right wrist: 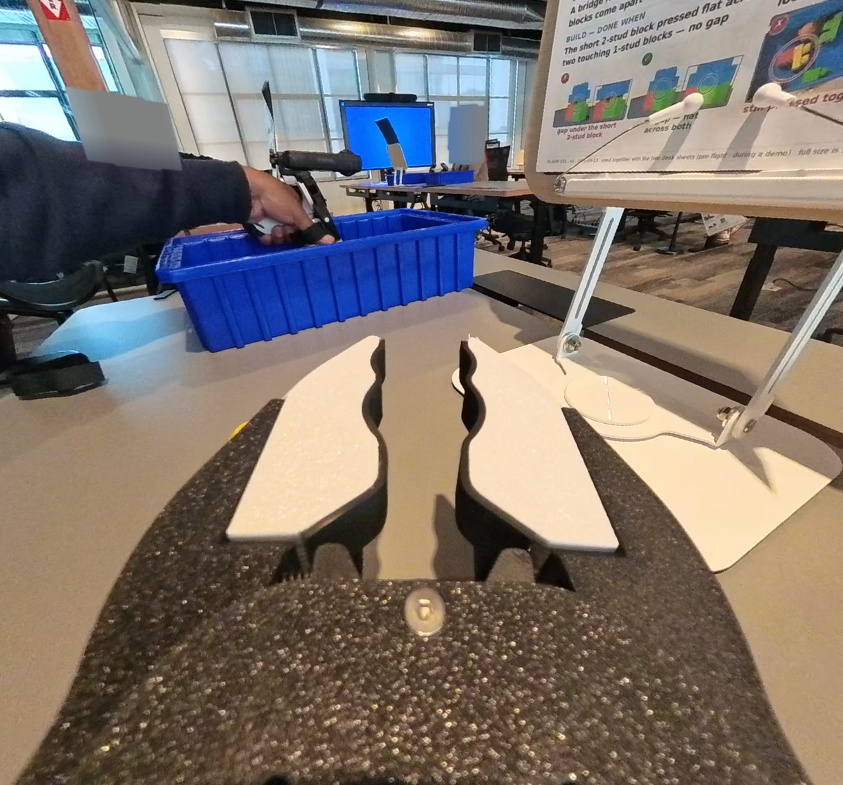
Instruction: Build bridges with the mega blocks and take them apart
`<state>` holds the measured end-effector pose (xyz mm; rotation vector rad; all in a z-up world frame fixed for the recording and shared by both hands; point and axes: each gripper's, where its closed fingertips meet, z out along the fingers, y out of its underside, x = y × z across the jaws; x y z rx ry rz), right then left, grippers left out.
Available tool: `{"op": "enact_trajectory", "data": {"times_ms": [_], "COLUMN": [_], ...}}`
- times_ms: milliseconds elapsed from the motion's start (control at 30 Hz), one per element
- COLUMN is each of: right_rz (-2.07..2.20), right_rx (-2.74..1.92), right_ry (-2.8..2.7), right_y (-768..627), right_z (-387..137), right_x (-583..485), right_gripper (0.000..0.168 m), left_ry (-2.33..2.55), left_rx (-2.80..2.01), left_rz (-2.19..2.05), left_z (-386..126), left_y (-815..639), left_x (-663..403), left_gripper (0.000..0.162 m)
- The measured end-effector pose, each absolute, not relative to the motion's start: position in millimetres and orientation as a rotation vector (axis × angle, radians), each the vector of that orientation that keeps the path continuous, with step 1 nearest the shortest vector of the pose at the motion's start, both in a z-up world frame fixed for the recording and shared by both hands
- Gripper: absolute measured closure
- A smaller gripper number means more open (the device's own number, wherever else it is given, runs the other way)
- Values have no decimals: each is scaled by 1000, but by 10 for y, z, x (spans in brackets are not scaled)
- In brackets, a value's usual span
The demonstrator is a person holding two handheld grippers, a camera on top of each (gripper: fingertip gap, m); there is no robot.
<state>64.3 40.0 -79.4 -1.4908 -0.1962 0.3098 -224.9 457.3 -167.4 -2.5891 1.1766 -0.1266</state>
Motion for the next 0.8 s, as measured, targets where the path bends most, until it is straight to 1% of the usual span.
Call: {"op": "enact_trajectory", "data": {"times_ms": [67,233,333,500,533,633,733,800], "right_rz": [310,309,307,303,303,302,302,301], "right_rx": [-1491,-1492,-1492,-1491,-1491,-1492,-1493,-1493], "right_ry": [-197,-199,-200,-200,-200,-200,-200,-200], "right_y": [401,401,402,402,402,403,404,406], "right_z": [-793,-795,-794,-794,-794,-795,-796,-796], "right_x": [642,640,639,638,639,639,638,639], "right_gripper": [137,137,137,138,138,138,138,138], "left_ry": [1228,1525,1528,1344,1320,1264,1220,1212], "left_rx": [-2551,-2457,-2530,-2610,-2619,-2652,-2701,-2713], "left_rz": [-123,-250,-330,-257,-245,-197,-163,-133], "left_z": [-1672,-1624,-1577,-1585,-1593,-1631,-1705,-1749], "left_y": [4571,4257,4120,4220,4229,4245,4248,4261], "left_x": [-2237,-2118,-2106,-2107,-2103,-2107,-2131,-2162], "left_gripper": [115,118,119,94,91,89,100,119]}}
